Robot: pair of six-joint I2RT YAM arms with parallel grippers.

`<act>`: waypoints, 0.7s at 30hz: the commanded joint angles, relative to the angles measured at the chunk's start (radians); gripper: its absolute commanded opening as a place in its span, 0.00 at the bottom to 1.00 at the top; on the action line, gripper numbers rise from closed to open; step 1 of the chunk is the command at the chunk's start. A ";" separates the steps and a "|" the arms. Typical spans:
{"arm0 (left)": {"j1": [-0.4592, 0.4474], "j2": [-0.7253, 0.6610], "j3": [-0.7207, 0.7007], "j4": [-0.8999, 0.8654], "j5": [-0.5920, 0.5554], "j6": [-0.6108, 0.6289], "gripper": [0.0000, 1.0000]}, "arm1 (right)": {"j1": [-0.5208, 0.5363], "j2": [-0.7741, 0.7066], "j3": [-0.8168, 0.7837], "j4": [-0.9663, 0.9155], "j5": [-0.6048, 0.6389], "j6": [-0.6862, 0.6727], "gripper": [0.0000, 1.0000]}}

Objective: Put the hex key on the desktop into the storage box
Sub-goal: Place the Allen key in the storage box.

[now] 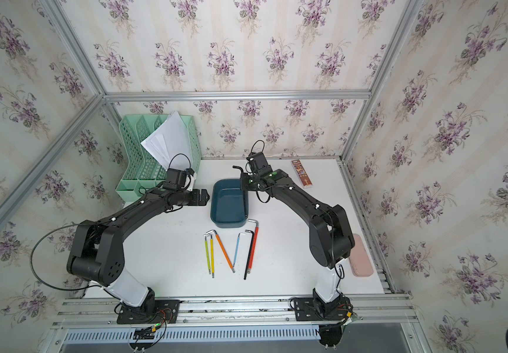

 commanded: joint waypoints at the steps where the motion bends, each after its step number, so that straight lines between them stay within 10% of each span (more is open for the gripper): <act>1: 0.000 -0.018 0.002 0.026 0.033 -0.013 0.99 | 0.009 0.057 0.058 0.039 -0.029 0.029 0.00; 21: 0.000 -0.078 -0.013 -0.020 0.047 -0.117 0.99 | 0.055 0.324 0.217 -0.008 0.045 -0.006 0.00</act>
